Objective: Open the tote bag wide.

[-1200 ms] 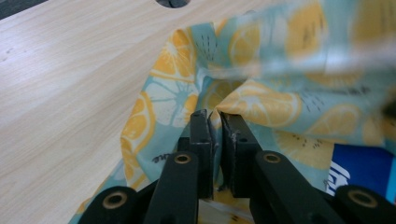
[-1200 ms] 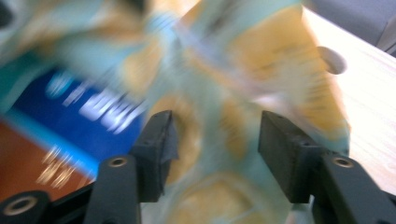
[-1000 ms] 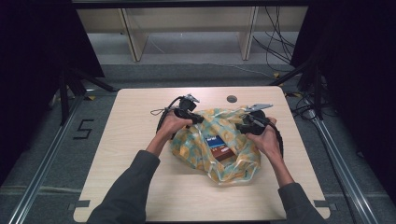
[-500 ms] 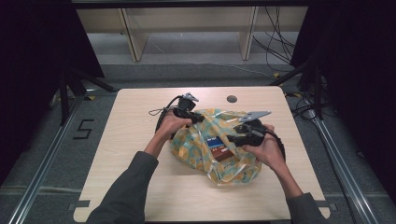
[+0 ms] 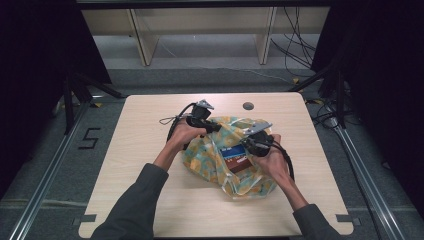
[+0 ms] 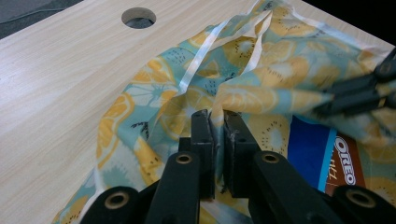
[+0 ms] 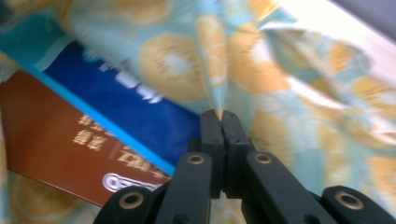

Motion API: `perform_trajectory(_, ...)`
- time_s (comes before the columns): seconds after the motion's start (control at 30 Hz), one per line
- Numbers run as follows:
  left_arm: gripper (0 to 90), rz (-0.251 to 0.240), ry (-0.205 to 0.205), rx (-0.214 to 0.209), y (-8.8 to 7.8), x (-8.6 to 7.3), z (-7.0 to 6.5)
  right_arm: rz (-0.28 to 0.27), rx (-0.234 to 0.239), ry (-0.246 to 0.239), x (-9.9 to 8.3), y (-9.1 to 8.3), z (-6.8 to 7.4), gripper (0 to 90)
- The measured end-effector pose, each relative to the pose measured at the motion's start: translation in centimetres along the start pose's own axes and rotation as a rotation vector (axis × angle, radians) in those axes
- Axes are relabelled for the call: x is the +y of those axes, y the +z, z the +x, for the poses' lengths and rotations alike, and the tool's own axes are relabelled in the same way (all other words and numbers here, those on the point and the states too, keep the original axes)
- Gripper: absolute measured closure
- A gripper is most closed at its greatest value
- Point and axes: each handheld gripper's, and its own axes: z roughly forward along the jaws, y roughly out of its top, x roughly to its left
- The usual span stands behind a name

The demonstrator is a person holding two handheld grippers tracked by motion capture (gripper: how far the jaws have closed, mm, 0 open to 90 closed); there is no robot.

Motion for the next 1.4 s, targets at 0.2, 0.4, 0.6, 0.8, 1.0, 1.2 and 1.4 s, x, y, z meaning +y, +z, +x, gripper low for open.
perform_trajectory(0.2,80.4,0.001,0.021,-0.017,0.1,0.0,-0.8,-0.115,0.042,0.171,-0.4,-1.8,-3.8,90.0)
perform_trajectory(0.4,69.4,0.010,0.059,-0.016,0.0,-0.5,-1.6,-0.123,0.029,0.275,-1.2,-0.4,-6.5,90.0)
perform_trajectory(0.6,56.7,-0.037,0.078,0.004,-3.1,-1.3,-3.0,-0.099,0.016,0.271,-1.5,1.1,-6.6,90.0)
perform_trajectory(0.8,51.9,0.131,0.085,0.025,-5.0,-3.3,-3.4,-0.082,0.012,0.274,-1.3,0.5,-6.5,90.0)
perform_trajectory(1.0,45.7,0.105,-0.001,0.027,-7.6,-6.7,-3.2,-0.088,0.005,0.256,-1.3,0.5,-6.3,90.0)
perform_trajectory(1.2,40.2,0.079,-0.156,-0.063,-7.2,-9.2,-3.4,-0.075,0.018,0.264,-1.1,0.7,-6.2,90.0)
perform_trajectory(1.4,85.2,0.043,-0.047,-0.039,-8.0,-9.6,-3.8,-0.067,0.011,0.260,-1.2,0.4,-6.4,90.0)
